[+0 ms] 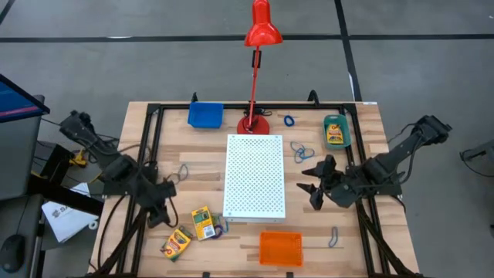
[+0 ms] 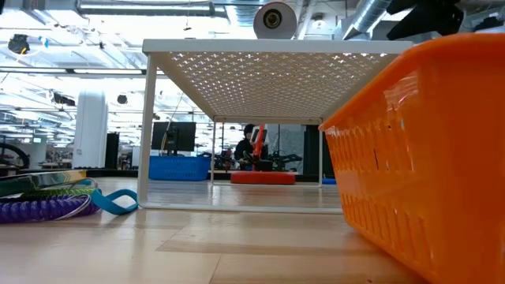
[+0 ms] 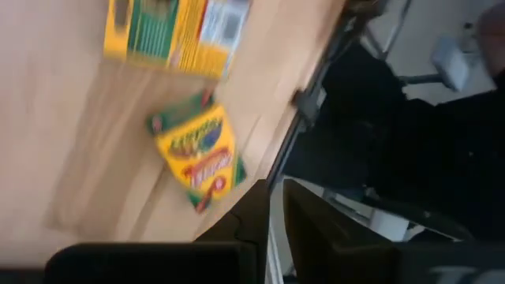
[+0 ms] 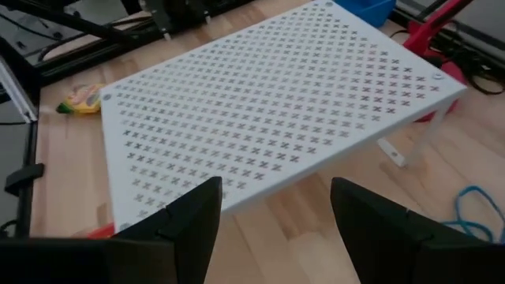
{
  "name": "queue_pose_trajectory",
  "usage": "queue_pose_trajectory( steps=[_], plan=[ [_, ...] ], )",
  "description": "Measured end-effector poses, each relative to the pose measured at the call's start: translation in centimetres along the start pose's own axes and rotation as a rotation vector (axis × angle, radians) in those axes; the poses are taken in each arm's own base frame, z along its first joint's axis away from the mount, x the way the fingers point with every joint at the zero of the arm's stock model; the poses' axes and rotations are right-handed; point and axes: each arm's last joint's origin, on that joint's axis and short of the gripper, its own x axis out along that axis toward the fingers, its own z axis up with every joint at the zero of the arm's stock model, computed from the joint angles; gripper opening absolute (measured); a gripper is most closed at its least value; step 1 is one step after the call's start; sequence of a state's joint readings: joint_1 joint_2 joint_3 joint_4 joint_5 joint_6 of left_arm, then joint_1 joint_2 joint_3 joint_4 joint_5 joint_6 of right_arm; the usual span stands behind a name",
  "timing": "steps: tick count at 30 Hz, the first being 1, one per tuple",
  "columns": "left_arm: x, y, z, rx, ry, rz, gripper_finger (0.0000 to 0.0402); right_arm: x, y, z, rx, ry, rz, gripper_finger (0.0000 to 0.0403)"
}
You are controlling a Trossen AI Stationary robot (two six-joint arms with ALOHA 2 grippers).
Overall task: Pick & Place Office Desk Supplies
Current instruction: Put the yellow crayon box into the green bin
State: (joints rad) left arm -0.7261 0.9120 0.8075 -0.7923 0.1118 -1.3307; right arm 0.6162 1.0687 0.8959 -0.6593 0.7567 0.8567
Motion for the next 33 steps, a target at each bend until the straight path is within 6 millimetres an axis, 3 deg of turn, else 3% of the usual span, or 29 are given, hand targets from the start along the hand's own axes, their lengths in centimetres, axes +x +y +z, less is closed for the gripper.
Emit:
queue_pose_trajectory(
  steps=[10,14,25,33],
  plan=[
    [8.3,2.3,-2.2,-0.154,0.036,0.072,0.0036,0.6,1.3,-0.6,-0.01,-0.024,0.006,0.0234],
    [10.5,2.3,-2.4,-0.167,0.07,0.093,0.0062,0.5,1.4,-0.5,0.003,-0.033,0.016,0.0234],
    [11.5,3.1,-2.2,-0.167,0.041,0.187,0.0211,0.5,1.4,-0.4,-0.005,-0.038,0.017,0.0234],
    [10.7,3.8,-1.6,-0.189,-0.048,0.246,0.0252,0.5,1.4,-0.4,-0.02,-0.038,0.017,0.0234]
  ],
)
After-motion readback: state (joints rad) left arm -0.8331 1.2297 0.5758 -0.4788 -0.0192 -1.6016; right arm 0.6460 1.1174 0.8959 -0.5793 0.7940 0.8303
